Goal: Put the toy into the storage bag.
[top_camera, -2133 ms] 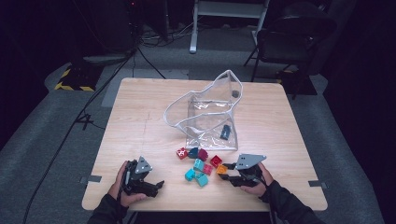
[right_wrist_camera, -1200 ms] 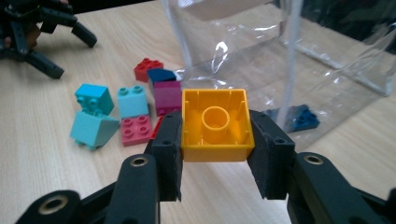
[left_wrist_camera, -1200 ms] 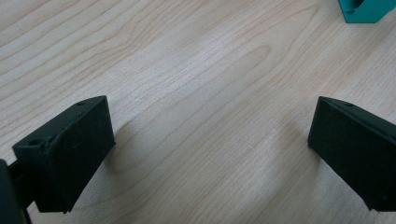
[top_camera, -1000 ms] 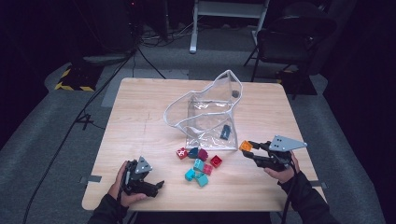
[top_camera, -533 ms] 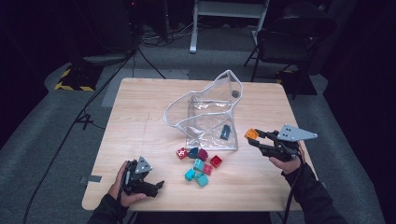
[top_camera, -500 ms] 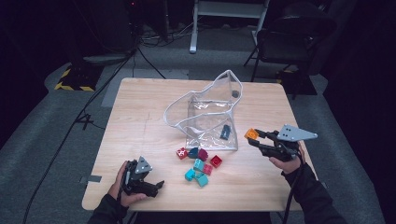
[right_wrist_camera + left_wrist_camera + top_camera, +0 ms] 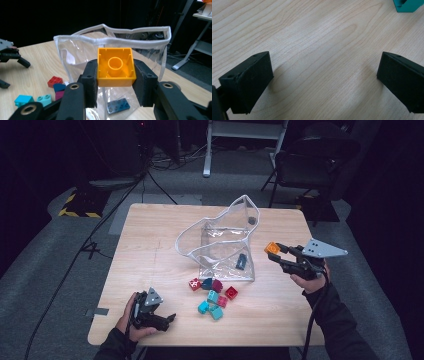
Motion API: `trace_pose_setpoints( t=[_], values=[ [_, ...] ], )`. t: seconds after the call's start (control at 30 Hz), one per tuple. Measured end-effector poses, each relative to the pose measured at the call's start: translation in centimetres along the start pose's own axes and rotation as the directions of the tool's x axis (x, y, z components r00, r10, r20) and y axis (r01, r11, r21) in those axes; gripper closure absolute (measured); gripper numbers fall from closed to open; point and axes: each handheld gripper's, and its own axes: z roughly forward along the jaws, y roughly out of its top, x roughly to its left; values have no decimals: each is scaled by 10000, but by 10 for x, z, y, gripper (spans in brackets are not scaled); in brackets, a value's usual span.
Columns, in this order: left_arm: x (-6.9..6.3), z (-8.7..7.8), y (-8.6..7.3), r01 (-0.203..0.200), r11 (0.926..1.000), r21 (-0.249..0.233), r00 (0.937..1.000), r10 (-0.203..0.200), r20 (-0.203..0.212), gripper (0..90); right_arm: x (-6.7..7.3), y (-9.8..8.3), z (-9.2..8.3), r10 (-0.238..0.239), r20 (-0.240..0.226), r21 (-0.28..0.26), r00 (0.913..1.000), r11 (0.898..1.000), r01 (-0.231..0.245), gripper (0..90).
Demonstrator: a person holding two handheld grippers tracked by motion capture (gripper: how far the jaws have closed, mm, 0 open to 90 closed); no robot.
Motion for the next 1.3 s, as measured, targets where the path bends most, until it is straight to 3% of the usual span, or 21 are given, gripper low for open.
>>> trace_pose_setpoints(
  t=[0.6,1.3],
  values=[
    [0,0,0,1,10000,1,10000,-1,-1,6,-5,40,8,-351,346,-472,9988,9982,367,593],
    [0,0,0,-3,10000,3,10000,3,1,6,-3,63,31,-481,342,-518,9983,9974,499,593]
  ],
)
